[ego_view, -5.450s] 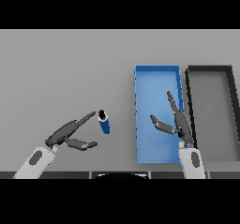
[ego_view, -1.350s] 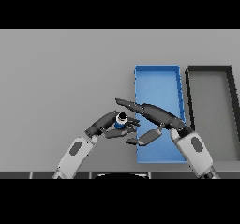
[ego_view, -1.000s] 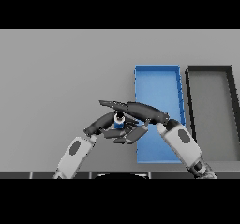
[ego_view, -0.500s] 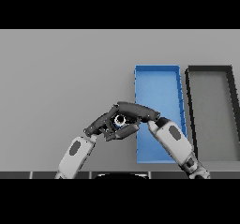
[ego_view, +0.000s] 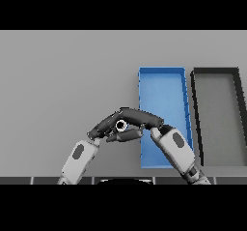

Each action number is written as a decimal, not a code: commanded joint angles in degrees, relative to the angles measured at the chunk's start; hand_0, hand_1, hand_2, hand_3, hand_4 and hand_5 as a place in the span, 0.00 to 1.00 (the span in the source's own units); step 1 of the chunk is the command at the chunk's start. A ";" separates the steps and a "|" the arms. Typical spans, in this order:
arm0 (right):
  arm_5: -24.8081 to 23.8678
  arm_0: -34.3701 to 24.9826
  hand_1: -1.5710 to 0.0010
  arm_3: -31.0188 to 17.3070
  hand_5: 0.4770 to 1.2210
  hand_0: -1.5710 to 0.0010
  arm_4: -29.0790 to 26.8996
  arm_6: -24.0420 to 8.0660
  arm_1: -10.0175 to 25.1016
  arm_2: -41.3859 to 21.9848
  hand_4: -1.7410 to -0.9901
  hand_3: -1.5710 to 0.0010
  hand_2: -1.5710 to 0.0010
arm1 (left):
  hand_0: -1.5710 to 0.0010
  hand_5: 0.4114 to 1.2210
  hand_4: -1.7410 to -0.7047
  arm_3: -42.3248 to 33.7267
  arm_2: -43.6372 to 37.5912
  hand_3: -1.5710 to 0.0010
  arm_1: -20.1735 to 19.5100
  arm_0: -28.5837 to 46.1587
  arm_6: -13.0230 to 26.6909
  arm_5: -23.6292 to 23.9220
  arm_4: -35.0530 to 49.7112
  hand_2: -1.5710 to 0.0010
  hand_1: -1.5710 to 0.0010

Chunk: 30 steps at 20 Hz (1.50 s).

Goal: Pick up the blue pipe and place it into the blue bin.

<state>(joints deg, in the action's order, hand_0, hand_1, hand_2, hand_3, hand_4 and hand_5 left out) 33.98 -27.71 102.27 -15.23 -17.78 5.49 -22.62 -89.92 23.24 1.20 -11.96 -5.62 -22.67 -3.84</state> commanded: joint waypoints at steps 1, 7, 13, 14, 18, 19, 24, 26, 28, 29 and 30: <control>-0.30 0.64 0.02 0.30 0.95 0.02 0.04 -0.28 -0.41 0.00 0.33 0.02 0.02 | 0.00 1.00 0.01 0.25 -0.05 0.09 -0.02 0.06 0.25 0.14 -0.29 0.00 0.00; -0.79 0.86 0.00 0.53 0.99 0.00 2.39 -1.57 -2.09 0.32 0.32 0.01 0.00 | 0.62 1.00 0.47 -0.70 0.25 0.73 -1.26 0.75 1.12 -2.65 -3.83 0.65 0.64; -0.08 1.37 0.00 0.90 1.00 0.00 3.51 0.10 -3.30 1.65 0.32 0.00 0.00 | 0.90 0.46 0.70 0.05 -1.23 0.93 -1.23 -0.10 7.95 -4.27 -3.34 0.91 0.91; -0.31 1.19 0.00 1.21 1.00 0.00 3.93 -0.67 -3.70 1.57 0.32 0.00 0.00 | 0.92 0.39 0.72 0.32 -1.15 0.94 -1.39 0.18 6.67 -4.11 -3.58 0.93 0.93; 0.21 1.89 0.00 0.09 1.00 0.00 5.24 1.08 -4.93 1.97 0.32 0.00 0.00 | 0.97 0.21 0.74 0.37 -1.34 0.98 -0.24 0.82 10.02 -2.75 -3.28 0.97 0.97; 0.19 2.31 0.00 0.44 1.00 0.00 5.31 2.04 -4.96 2.30 0.32 0.00 0.00 | 0.97 0.18 0.75 0.85 -1.43 0.98 -0.15 0.59 10.68 -2.62 -3.42 0.98 0.98; -1.36 -3.41 0.00 1.49 1.00 0.00 -3.67 -7.74 -6.41 7.31 0.33 0.00 0.00 | 0.99 0.11 0.75 1.43 -1.01 0.99 0.27 0.22 11.37 -1.78 -3.95 0.99 0.99; -4.04 -6.80 0.00 1.49 1.00 0.00 -8.70 -11.72 -7.26 9.63 0.33 0.00 0.00 | 0.99 0.10 0.74 1.91 -1.31 1.00 0.15 -0.36 12.53 -1.90 -3.84 0.99 0.99; -6.16 -10.87 0.00 1.83 1.00 0.00 -13.89 -14.16 -6.13 12.72 0.33 0.00 0.00 | 1.00 0.08 0.75 1.51 -1.30 1.00 -0.51 0.19 12.25 -2.36 -3.68 1.00 1.00; -7.95 -13.98 0.00 1.43 1.00 0.00 -16.72 -15.61 -5.59 14.58 0.33 0.00 0.00 | 1.00 0.08 0.75 1.28 -1.25 1.00 -0.21 0.10 12.63 -2.31 -3.51 1.00 1.00; -9.47 -16.83 0.00 0.86 1.00 0.00 -18.68 -16.09 -5.02 16.25 0.33 0.00 0.00 | 1.00 0.08 0.76 1.14 -1.27 1.00 -0.50 0.38 12.14 -2.24 -3.67 1.00 1.00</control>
<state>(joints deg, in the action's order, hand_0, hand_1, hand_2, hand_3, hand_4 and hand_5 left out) 24.53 -44.65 103.12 -33.81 -33.58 0.51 -6.31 -88.77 21.96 0.69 -11.57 6.51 -24.92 -7.51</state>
